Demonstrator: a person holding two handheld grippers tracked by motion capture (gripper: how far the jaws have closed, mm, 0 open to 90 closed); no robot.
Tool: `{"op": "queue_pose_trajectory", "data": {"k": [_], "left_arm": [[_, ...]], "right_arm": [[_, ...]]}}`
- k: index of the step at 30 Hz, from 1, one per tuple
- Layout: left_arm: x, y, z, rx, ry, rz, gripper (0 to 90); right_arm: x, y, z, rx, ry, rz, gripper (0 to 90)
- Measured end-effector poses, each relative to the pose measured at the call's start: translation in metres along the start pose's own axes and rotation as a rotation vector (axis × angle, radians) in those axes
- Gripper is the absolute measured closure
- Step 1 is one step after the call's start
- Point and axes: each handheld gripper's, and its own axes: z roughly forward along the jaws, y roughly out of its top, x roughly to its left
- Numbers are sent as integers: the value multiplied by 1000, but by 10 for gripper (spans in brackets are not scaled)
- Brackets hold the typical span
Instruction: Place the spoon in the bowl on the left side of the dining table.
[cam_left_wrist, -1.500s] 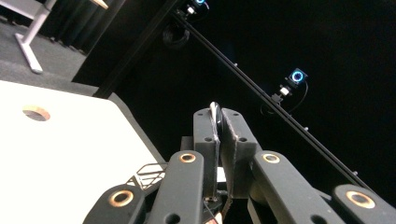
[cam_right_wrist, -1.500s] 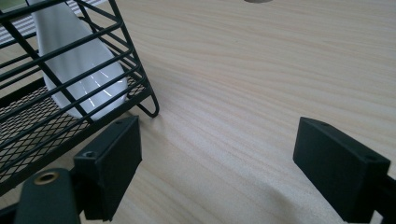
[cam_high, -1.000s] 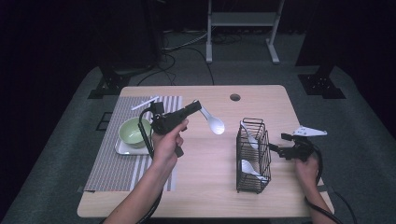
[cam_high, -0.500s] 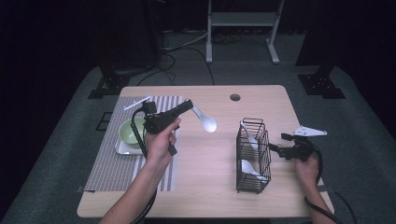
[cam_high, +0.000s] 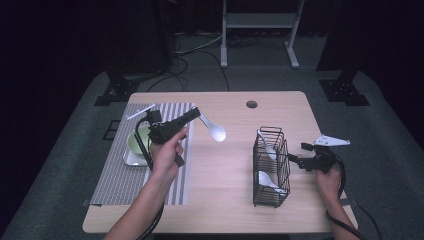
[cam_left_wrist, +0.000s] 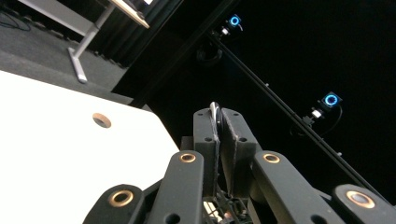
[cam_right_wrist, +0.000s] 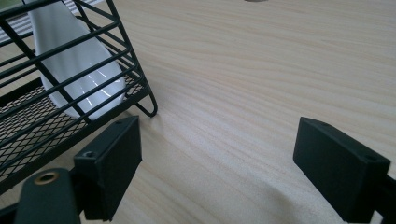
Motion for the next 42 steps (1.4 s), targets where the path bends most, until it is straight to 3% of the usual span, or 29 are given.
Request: {"op": "queue_pose_trajectory", "data": {"k": [22, 42], "left_arm": [[20, 1, -17, -21, 38, -24, 853], [40, 19, -53, -87, 99, -27, 853]], "right_arm": [[-1, 0, -2, -20, -21, 25, 141], [-3, -1, -4, -29, -14, 39, 142]]}}
